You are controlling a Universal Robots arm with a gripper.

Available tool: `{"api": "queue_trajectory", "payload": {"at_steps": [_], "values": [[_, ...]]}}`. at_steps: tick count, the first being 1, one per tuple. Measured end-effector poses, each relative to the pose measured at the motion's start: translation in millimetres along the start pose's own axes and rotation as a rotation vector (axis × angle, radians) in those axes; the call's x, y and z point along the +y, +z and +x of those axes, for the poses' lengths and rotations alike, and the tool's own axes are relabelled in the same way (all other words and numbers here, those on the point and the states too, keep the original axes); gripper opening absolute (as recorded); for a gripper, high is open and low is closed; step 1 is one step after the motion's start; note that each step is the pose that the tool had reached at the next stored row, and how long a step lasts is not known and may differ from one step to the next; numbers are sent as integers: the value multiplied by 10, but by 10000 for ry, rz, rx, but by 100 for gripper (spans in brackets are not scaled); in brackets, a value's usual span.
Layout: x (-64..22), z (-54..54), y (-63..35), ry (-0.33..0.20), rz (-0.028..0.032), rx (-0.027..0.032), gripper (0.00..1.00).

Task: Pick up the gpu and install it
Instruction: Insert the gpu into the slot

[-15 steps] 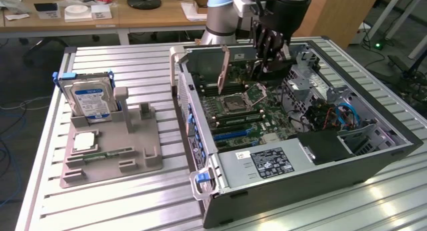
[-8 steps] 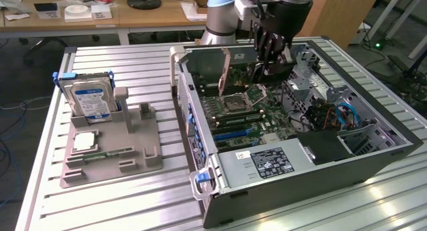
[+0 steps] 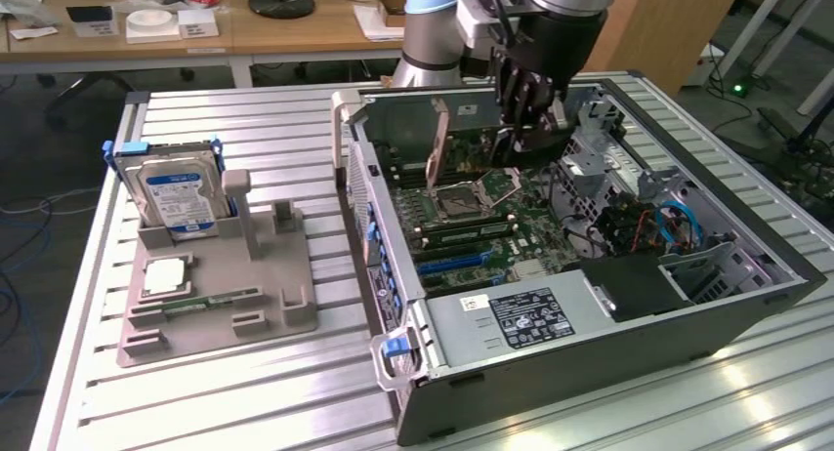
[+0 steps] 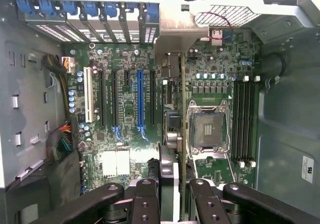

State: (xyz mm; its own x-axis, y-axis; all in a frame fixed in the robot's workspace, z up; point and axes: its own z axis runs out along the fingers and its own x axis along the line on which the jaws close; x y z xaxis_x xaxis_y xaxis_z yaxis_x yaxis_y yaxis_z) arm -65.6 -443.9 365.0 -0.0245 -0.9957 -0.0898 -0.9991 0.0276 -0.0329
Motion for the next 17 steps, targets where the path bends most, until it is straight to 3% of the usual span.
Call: {"api": "queue_trajectory", "payload": {"at_steps": [17], "values": [[2,66,99,0,0,0,28]]}}
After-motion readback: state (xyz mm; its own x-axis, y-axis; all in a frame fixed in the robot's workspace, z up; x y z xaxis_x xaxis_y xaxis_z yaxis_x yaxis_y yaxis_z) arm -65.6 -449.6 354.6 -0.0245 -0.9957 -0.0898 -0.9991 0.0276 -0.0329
